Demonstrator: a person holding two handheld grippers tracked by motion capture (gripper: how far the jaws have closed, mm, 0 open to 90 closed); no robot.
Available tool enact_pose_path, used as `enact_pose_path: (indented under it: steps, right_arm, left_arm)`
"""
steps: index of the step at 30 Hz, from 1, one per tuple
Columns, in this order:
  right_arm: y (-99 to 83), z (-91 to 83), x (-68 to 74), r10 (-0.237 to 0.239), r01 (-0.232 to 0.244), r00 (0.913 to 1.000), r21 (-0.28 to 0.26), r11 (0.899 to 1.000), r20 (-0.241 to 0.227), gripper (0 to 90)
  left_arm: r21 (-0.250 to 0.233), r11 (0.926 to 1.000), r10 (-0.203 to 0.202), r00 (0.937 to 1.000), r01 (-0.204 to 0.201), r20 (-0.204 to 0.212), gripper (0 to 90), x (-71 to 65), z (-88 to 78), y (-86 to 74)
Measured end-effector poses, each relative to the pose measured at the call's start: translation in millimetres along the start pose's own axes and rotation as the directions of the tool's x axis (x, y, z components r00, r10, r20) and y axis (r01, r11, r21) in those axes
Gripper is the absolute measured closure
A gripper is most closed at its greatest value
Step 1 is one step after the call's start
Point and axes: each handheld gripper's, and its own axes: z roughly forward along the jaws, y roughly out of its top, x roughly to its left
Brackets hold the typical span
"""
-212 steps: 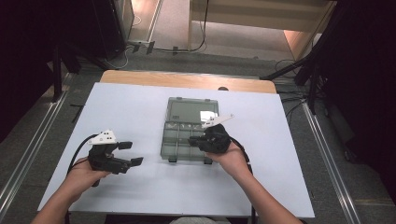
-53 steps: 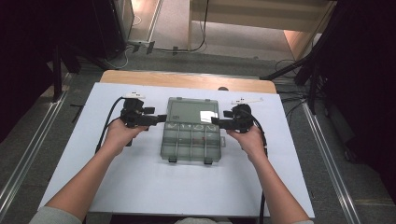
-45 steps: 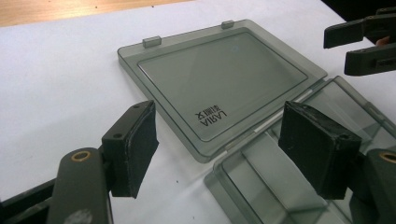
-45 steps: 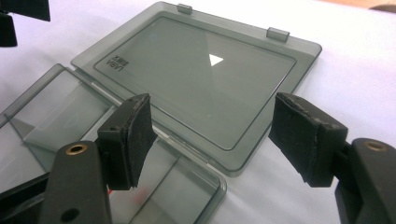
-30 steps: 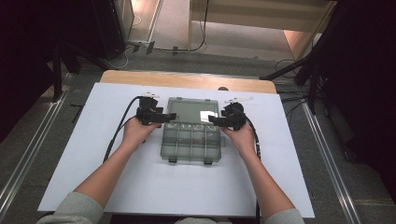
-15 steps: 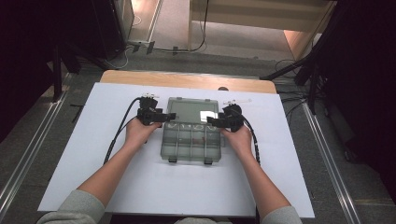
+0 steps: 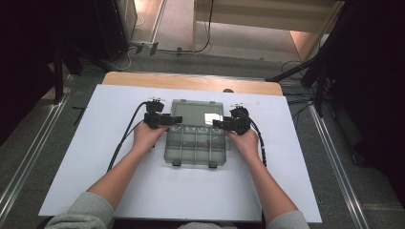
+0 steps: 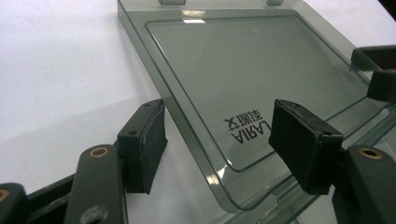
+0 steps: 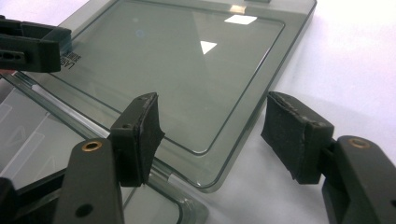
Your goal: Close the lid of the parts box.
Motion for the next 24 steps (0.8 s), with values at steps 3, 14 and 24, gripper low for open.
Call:
enact_pose_path:
  steps: [3,14,24]
  right_arm:
    - [-0.7,0.6,-2.4,0.028,-0.028,0.9994,0.010,1.000,-0.021,37.3]
    - [-1.0,1.7,-5.9,0.058,-0.057,0.9977,0.018,0.998,-0.036,39.7]
    - [-2.1,0.1,-12.8,0.121,-0.118,0.9876,0.041,0.992,-0.100,42.7]
  left_arm:
    - [0.000,1.0000,0.000,1.0000,0.000,-0.005,35.5,-0.8,0.4,0.0]
    - [0.004,0.9997,-0.026,0.9996,0.026,0.009,35.6,1.5,0.1,0.9]
    - [0.002,0.9996,-0.027,0.9996,0.027,0.004,35.5,0.6,0.8,0.8]
